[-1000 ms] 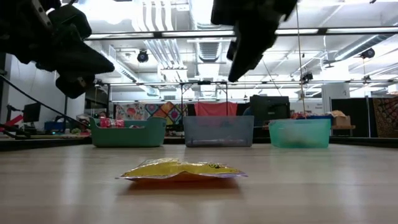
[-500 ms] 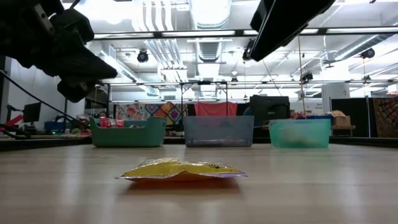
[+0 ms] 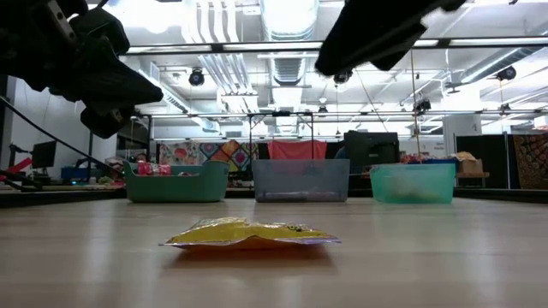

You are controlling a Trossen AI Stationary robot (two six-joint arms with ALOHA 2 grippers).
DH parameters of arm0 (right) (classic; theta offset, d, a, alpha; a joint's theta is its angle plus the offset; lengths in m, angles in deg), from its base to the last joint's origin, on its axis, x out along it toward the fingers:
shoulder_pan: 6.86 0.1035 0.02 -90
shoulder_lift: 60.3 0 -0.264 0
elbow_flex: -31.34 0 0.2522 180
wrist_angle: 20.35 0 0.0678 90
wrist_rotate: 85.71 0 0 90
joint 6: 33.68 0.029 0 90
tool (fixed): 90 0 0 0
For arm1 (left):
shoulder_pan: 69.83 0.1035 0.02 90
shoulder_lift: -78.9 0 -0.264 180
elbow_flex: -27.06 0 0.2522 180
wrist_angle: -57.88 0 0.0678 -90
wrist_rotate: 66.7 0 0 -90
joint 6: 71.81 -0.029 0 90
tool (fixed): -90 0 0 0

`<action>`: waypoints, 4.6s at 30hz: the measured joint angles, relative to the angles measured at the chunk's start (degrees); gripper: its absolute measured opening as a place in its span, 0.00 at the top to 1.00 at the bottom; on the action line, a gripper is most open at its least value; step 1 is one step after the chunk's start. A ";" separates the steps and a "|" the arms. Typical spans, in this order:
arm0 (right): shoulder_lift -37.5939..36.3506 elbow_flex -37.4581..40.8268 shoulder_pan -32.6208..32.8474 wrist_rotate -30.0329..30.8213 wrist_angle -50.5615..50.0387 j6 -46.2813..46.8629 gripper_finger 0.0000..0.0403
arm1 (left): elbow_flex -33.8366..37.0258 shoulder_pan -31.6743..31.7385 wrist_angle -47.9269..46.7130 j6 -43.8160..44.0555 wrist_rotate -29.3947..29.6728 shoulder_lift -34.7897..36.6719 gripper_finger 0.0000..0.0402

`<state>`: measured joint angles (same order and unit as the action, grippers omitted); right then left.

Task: Sort candy
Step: Put the yellow candy into the light green bin

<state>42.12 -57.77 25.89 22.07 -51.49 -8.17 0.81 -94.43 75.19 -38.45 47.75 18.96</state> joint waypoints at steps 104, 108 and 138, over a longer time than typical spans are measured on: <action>12.69 4.49 -10.28 -31.17 66.08 -10.52 0.98 | -22.95 -26.62 -4.81 -22.45 12.00 -20.62 0.56; 12.03 4.55 -10.86 -38.64 67.03 -9.56 0.98 | -28.47 -27.37 -12.84 -18.75 14.03 -22.86 0.56; -30.35 11.03 -43.24 -25.75 1.25 -21.29 0.98 | -32.42 -23.63 -10.76 -17.82 25.79 -25.48 0.59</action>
<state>11.77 -46.75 -17.35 -3.68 -50.24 -29.45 -31.62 -118.06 64.42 -56.27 73.54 -6.52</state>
